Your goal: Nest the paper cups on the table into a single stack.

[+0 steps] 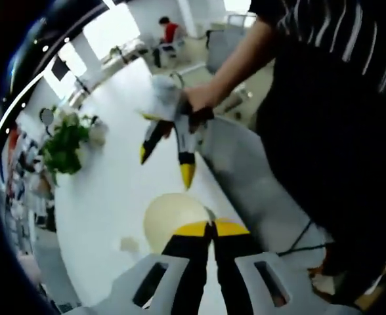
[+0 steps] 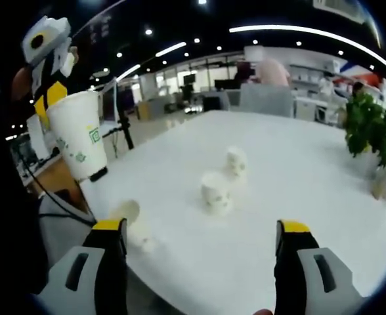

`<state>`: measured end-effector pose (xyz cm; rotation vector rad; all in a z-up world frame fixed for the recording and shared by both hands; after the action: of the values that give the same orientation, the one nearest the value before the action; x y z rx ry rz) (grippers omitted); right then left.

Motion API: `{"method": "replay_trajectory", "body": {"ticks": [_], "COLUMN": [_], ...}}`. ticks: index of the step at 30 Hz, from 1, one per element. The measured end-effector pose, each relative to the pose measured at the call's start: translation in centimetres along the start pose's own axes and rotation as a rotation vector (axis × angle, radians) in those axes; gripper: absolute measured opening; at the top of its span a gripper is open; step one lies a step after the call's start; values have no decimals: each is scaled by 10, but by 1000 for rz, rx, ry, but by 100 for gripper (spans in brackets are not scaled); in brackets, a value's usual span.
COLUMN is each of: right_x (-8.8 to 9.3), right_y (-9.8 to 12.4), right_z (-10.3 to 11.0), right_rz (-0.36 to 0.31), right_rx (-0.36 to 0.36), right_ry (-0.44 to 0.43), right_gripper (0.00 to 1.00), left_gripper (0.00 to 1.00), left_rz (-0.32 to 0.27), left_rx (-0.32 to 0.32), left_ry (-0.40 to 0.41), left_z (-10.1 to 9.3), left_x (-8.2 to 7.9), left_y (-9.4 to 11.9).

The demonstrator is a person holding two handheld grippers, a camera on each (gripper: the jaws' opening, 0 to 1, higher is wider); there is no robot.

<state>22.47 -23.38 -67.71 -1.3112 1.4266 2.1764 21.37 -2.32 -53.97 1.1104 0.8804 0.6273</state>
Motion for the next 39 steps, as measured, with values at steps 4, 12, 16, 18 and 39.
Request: {"method": "replay_trajectory", "body": {"ticks": [4,12,16,18,39], "right_x": [1,3,2,2,7], "right_y": [-1,-1,-1,-1,2], "right_z": [1,-4,-4,-4,-4], "right_rz": [9,15,20,20,41], "right_rx": [-6,1,0,-2,-4], "right_ry": [6,-3,-1,0,9], "right_gripper": [92,91,91,91,90], "left_gripper": [0,0,0,0,0], "left_rz": [36,1,2,-9,-23], "left_rx": [20,22,39,45,69], "left_ry": [-6,71,88,97,116], "left_z": [-1,-1,-3,-5,-8], "left_x": [16,24,27,26,31], "left_y": [-20,-41,-50,-54,-90]}}
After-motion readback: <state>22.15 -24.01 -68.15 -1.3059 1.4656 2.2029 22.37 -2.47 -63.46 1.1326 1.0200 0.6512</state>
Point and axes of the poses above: the point that each gripper's makers call its tool centre point, and the gripper's own axes: y roughly backward along the fingers, z roughly to its left, x roughly out of its underside, the point moved 8 cm from there along y, roughly backward along the fingers, and after that the axes turned 9 degrees about z, right-handed, at the moved point
